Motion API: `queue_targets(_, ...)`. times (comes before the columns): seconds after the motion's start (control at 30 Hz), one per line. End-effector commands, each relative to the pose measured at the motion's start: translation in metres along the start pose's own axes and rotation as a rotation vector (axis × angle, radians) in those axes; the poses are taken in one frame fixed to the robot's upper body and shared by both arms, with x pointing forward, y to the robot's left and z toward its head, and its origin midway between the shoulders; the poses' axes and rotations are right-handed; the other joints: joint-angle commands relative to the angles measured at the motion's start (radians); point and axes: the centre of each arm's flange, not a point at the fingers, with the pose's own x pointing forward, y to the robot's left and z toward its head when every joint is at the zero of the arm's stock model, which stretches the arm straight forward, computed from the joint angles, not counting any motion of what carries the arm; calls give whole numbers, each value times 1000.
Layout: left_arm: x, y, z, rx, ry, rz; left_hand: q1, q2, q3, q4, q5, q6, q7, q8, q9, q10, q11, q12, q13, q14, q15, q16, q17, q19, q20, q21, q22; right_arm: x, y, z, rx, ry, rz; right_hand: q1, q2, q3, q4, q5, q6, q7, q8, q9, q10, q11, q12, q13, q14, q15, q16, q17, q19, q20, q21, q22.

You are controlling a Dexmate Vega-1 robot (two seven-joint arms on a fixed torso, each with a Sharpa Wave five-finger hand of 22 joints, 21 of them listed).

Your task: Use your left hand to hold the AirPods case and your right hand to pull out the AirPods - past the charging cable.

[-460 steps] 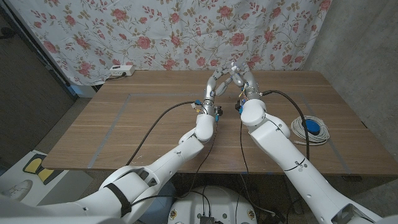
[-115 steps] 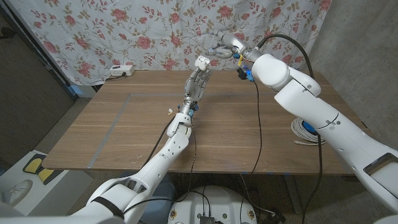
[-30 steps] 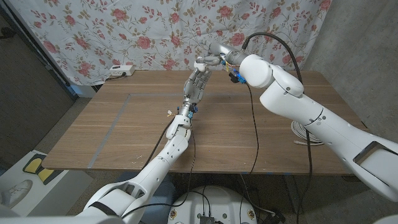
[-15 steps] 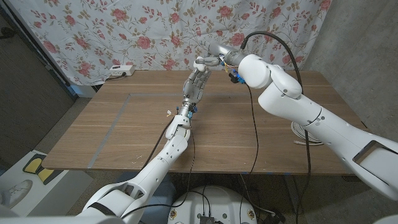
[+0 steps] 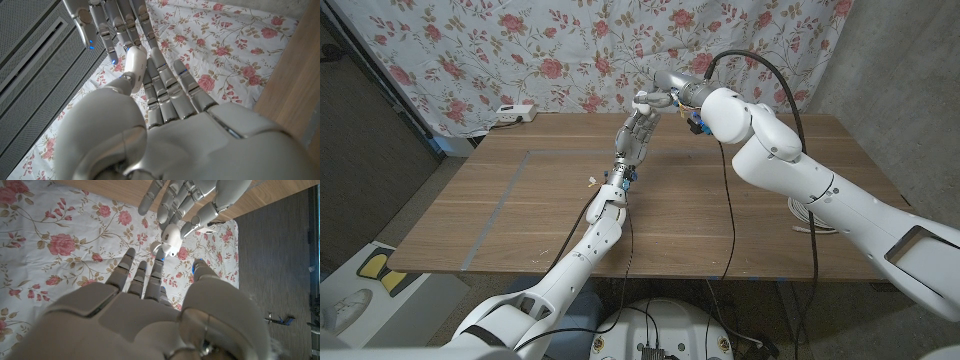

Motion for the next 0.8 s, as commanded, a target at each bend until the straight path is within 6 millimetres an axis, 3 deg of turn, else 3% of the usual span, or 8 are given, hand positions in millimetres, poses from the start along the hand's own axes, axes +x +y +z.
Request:
queue_targets(0.03,1,-1,-2,2,12,-10,23,31,39,-23,4,88,-48,43,403,51,-40,-1,3,6,-2,0,2,-1,-3,7,1,1,2,-2,-8,8,-1,-6,1,3,-2,1,39,-35,18,1,26,3,-3,-2,5,-1,12,3,4,8,-4,3)
queue_targets(0.23,1,-1,-3,-1,11,-4,22,31,39,-24,4,90,-50,45,402,54,-39,-2,2,8,-1,-1,2,-2,-4,11,1,0,3,-1,-16,10,-16,7,5,14,-17,7,50,-43,18,0,50,10,0,-2,22,-14,19,0,8,3,-5,3)
queue_targets(0.63,1,-1,-4,-5,17,-31,17,31,38,-23,4,88,-51,45,397,53,-40,-6,1,7,-2,-5,-1,-7,-3,21,0,1,8,2,-27,11,-45,105,25,85,-80,31,66,-48,14,0,91,-45,18,25,43,-65,27,-6,2,-26,-11,4)
queue_targets(0.8,1,-2,-3,-2,18,-31,17,31,39,-24,4,87,-52,46,397,51,-40,-7,3,5,-2,-5,1,-10,-2,23,0,3,10,2,-29,11,-36,130,16,96,-95,33,65,-50,11,0,105,-73,33,39,47,-75,28,-4,2,-29,-11,4)
